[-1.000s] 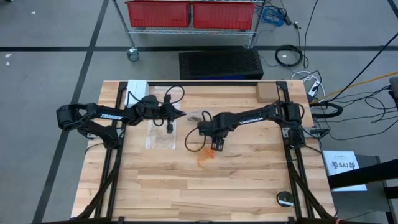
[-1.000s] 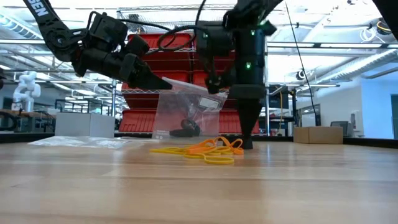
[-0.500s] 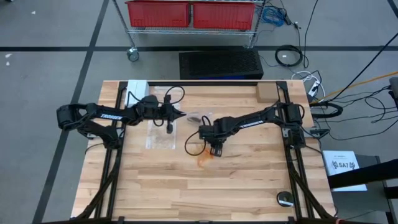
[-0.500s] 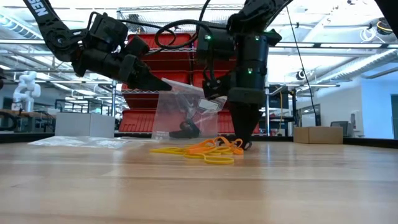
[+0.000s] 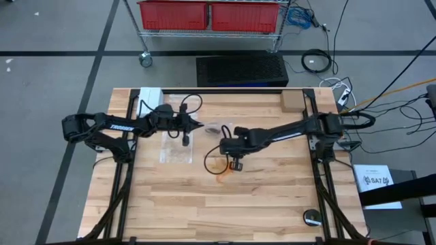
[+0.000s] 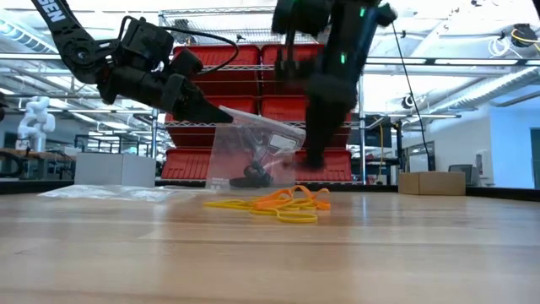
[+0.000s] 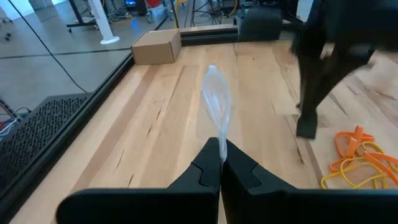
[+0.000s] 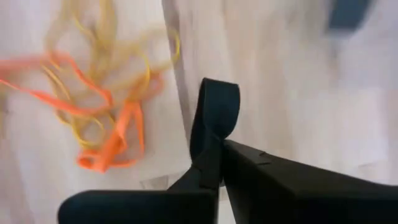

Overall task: Sort rubber bands
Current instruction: Put the black rubber band into the transparent zip bag

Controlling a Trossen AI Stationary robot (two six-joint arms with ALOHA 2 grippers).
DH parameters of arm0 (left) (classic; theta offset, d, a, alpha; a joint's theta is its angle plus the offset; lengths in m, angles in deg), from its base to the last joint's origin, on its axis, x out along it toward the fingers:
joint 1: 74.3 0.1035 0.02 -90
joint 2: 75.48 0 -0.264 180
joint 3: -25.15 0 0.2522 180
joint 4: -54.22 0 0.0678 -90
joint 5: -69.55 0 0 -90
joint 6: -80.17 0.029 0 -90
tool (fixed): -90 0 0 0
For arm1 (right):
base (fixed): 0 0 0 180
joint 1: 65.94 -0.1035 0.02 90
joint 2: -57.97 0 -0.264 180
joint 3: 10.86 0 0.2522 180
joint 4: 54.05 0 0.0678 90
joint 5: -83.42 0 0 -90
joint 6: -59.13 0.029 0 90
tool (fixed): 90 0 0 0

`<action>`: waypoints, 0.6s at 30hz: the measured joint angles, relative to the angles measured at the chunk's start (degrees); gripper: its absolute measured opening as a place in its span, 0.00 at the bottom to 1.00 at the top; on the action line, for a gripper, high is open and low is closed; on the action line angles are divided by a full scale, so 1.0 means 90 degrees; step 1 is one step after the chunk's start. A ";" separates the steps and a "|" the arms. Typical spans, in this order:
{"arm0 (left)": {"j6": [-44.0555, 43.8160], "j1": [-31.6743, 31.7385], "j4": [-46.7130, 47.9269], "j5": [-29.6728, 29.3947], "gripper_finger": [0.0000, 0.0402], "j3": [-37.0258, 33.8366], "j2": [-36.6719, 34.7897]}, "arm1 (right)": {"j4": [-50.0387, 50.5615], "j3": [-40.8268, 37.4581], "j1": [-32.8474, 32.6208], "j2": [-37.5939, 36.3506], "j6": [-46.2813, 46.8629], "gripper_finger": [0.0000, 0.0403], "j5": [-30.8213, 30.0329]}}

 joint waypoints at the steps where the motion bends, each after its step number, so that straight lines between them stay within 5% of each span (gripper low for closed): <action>1: 0.0000 0.0000 -0.0002 0.0000 0.00 0.0000 0.0000 | -0.0111 -0.0001 -0.0051 -0.0147 0.0000 0.00 -0.0169; 9: -0.0053 -0.0032 -0.0182 0.0336 0.00 0.0000 0.0000 | -0.1505 0.0002 -0.0256 -0.0987 -0.0900 0.00 -0.1666; 18: -0.0044 -0.0202 -0.0233 0.0357 0.00 0.0000 0.0000 | -0.2247 0.0002 0.0258 -0.0852 -0.1921 0.00 -0.1859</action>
